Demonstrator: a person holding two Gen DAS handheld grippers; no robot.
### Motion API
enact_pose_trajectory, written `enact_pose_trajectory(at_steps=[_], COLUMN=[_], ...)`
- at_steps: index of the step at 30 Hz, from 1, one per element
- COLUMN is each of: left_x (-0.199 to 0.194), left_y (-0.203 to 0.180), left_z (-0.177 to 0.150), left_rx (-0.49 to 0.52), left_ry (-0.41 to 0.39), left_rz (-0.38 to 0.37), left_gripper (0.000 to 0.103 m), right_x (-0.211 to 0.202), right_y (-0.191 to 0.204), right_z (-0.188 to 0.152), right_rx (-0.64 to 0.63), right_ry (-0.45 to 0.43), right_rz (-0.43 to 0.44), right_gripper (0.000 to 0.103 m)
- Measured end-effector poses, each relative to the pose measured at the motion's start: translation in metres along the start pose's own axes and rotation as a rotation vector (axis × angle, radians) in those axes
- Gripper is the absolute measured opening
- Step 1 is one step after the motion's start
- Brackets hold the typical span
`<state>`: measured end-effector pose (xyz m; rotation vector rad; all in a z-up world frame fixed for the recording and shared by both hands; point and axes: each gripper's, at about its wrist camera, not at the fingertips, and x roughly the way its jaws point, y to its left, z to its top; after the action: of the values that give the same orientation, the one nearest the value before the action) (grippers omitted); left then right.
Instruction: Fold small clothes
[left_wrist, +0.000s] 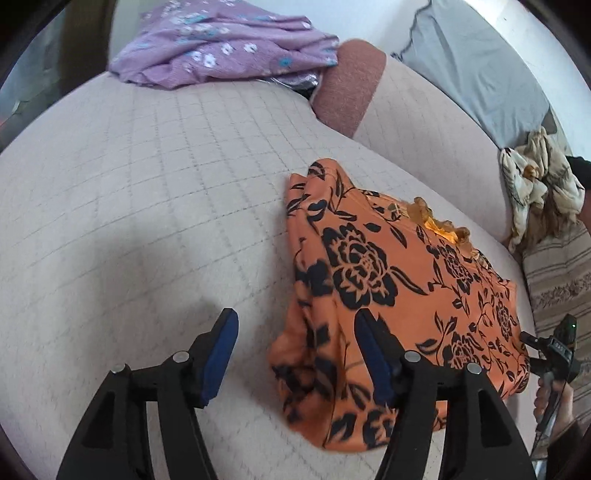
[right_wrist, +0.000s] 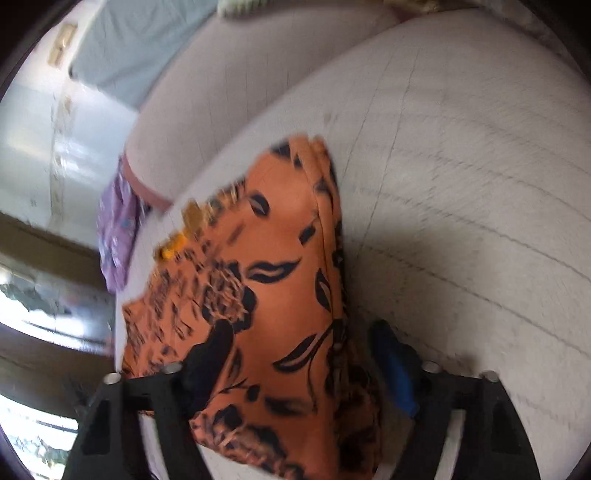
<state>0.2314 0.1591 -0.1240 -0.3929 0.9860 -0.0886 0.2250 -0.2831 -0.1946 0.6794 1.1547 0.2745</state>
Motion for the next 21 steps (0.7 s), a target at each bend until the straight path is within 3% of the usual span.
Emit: enact_pose_trajectory(at_steps=[4,6,7,8,9,11,12,15,21], left_x=[0.025,0.043,0.046,0.049,0.052,0.054,0.052,0.028,-0.073], left_y=[-0.012,-0.018,-0.022,-0.030,-0.035,-0.040,-0.044,-0.061,-0.090], left_z=[0.012,0.011,0.010,0.010,0.013,0.025,0.029,0.033,0.034], left_rx=[0.047,0.075,0.101,0.148,0.163,0.117,0.115,0.182,0.238], left_ry=[0.045,0.106,0.105,0.097,0.114,0.160,0.162,0.099,-0.055], left_rz=[-0.040,-0.055,-0.035,0.009,0.013,-0.007,0.008,0.026,-0.061], left_gripper=[0.066,0.067,0.067,0.055,0.034,0.016,0.014,0.012,0.012], right_x=[0.005,0.009,0.012,0.015,0.017,0.020,0.021,0.007,-0.074], right_y=[0.006,0.008,0.011,0.013,0.014,0.014,0.018,0.041,0.105], right_z=[-0.002,-0.004,-0.004,-0.004,-0.003,-0.002,-0.001,0.000,-0.002], right_rx=[-0.057,-0.070,-0.082,-0.095,-0.095,-0.074,-0.067,-0.088,-0.191], right_ry=[0.021,0.046,0.059,0.065,0.069,0.077,0.082,0.053,-0.033], right_rz=[0.004,0.006,-0.007,-0.023,-0.037,-0.062,-0.058,-0.052,0.044], right_gripper=[0.075,0.062,0.060,0.058,0.048,0.031,0.022,0.016,0.014])
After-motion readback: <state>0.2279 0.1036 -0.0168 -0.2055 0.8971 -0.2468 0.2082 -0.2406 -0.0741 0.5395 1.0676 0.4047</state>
